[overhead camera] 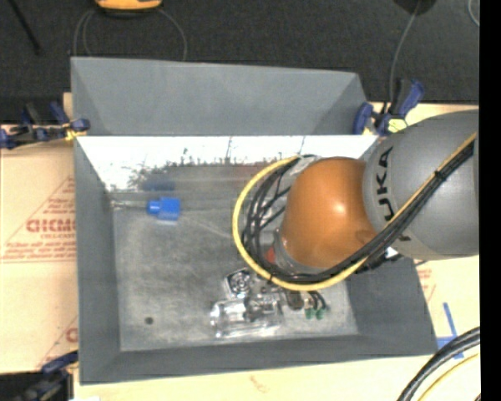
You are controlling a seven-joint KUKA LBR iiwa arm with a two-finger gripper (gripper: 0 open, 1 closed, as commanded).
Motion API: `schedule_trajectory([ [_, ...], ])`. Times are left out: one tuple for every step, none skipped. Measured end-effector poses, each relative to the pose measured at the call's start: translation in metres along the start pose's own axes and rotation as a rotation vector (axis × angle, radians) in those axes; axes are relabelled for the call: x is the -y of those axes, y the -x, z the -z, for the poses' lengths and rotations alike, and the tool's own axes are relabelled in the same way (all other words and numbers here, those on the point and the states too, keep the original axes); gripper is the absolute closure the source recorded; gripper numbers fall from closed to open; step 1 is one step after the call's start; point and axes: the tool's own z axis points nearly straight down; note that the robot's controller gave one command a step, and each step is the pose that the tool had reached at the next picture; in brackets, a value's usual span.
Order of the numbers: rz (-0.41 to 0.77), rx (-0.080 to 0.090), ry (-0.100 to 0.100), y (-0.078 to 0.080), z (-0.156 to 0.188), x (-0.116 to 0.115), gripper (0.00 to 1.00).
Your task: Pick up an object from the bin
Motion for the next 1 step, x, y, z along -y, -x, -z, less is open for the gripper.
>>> schedule_trajectory([
  [-0.032,-0.002,0.001,0.0007,-0.0182,-0.0052,1.0],
])
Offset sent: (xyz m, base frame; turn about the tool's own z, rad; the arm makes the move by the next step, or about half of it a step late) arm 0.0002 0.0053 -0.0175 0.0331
